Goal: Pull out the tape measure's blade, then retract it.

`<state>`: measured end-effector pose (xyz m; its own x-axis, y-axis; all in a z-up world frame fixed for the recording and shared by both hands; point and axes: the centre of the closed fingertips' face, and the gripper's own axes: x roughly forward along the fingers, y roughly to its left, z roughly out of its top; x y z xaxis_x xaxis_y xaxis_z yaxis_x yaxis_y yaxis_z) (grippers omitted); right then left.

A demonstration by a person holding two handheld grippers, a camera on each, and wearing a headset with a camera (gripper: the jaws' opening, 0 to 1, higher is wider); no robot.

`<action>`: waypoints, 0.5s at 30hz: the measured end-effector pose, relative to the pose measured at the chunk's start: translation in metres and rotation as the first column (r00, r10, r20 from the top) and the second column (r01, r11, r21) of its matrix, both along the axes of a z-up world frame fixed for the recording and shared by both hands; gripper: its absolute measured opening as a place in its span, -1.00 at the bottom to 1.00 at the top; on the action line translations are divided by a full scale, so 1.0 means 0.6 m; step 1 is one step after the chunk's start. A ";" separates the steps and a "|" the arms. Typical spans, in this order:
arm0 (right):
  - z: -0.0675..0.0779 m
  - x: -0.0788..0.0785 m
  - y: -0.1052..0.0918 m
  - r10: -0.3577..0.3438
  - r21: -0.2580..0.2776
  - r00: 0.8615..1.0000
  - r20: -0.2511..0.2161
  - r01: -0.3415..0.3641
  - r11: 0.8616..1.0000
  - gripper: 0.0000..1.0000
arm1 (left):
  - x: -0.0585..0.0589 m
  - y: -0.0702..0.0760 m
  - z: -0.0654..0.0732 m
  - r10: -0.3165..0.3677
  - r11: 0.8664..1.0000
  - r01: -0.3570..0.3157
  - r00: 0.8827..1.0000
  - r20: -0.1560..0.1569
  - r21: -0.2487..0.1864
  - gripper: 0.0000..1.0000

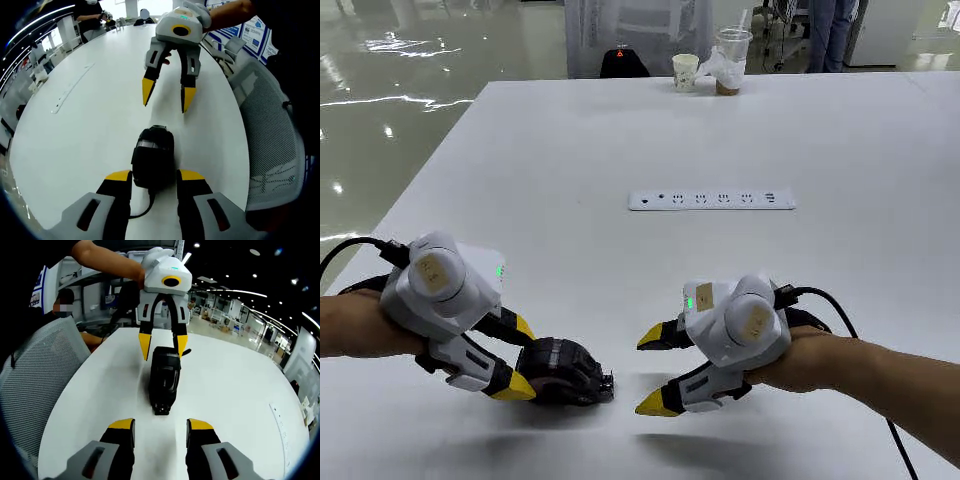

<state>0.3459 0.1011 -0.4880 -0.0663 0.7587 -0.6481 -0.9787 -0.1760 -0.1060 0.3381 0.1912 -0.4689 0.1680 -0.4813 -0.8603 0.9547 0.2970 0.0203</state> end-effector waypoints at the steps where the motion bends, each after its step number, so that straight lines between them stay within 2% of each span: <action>1: -0.001 0.000 0.003 0.003 -0.004 1.000 0.001 -0.003 1.000 -0.25 | 0.000 -0.002 0.001 -0.004 1.000 0.004 1.000 -0.002 0.002 -0.40; 15: -0.017 0.000 0.032 0.012 -0.018 1.000 -0.022 -0.012 1.000 -0.48 | 0.000 -0.004 -0.006 -0.033 0.999 0.033 0.999 -0.008 0.028 -0.45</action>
